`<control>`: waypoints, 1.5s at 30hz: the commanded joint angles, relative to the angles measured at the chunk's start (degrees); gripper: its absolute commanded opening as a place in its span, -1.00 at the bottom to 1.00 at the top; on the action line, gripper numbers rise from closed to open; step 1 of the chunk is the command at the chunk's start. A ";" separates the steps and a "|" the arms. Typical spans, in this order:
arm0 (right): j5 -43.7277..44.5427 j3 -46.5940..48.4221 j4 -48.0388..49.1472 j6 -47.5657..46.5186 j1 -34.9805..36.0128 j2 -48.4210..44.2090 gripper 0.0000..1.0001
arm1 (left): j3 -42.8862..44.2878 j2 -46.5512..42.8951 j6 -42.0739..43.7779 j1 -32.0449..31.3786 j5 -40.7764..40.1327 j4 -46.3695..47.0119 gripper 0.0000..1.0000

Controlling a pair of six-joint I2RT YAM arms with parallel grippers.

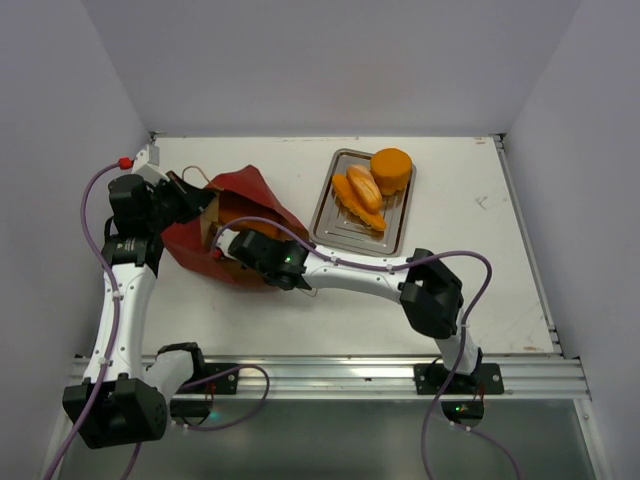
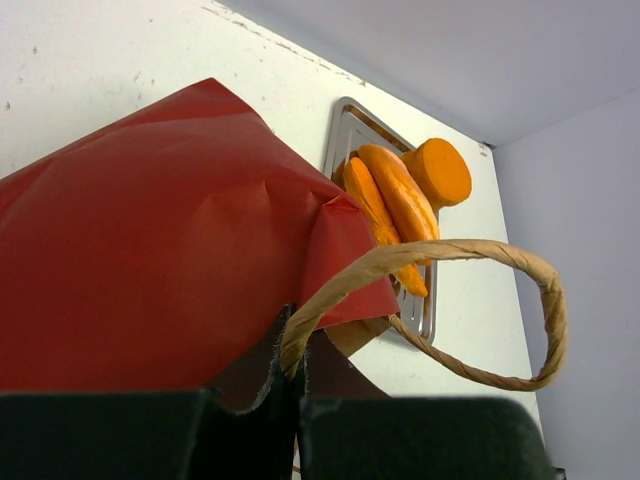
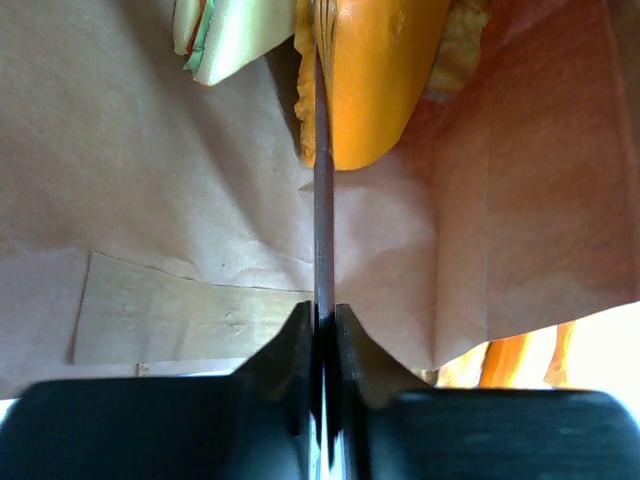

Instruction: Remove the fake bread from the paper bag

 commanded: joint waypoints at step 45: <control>-27.60 -15.89 -8.84 -1.62 -3.93 -32.41 -1.00 | 1.44 -0.45 3.21 0.38 -3.23 0.14 -1.00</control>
